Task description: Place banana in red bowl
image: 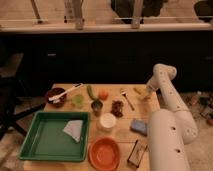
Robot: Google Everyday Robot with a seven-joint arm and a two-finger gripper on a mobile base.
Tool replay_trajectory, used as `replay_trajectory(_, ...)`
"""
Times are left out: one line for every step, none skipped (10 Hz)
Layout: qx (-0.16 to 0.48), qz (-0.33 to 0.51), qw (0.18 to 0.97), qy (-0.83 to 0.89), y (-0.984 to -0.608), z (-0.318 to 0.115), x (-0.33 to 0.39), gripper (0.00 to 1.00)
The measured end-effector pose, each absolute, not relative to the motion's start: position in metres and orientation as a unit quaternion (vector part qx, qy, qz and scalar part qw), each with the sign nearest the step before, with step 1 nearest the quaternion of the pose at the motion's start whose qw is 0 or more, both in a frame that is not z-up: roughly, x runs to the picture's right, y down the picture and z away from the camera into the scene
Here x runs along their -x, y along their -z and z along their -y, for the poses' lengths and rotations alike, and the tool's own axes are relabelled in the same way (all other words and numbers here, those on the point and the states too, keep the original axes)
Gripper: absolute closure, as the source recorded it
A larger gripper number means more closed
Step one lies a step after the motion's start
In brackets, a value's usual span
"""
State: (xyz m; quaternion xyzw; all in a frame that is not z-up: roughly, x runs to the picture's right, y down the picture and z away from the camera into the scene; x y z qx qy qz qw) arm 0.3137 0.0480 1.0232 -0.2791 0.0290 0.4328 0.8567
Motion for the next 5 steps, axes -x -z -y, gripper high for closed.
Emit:
replay_trajectory(0.279,-0.028,0.856,-0.435,-1.0236,-0.0482,-0.3159,0.53)
replay_trajectory(0.280,-0.029,0.856,-0.434,-1.0224,-0.0475,-0.3161,0.63)
replay_trajectory(0.280,-0.029,0.856,-0.434,-1.0200,-0.0461,-0.3162,0.73)
replay_trajectory(0.279,-0.030,0.856,-0.435,-1.0175,-0.0440,-0.3180,0.83)
replay_trajectory(0.280,-0.032,0.856,-0.434,-1.0160,-0.0444,-0.3194,0.92)
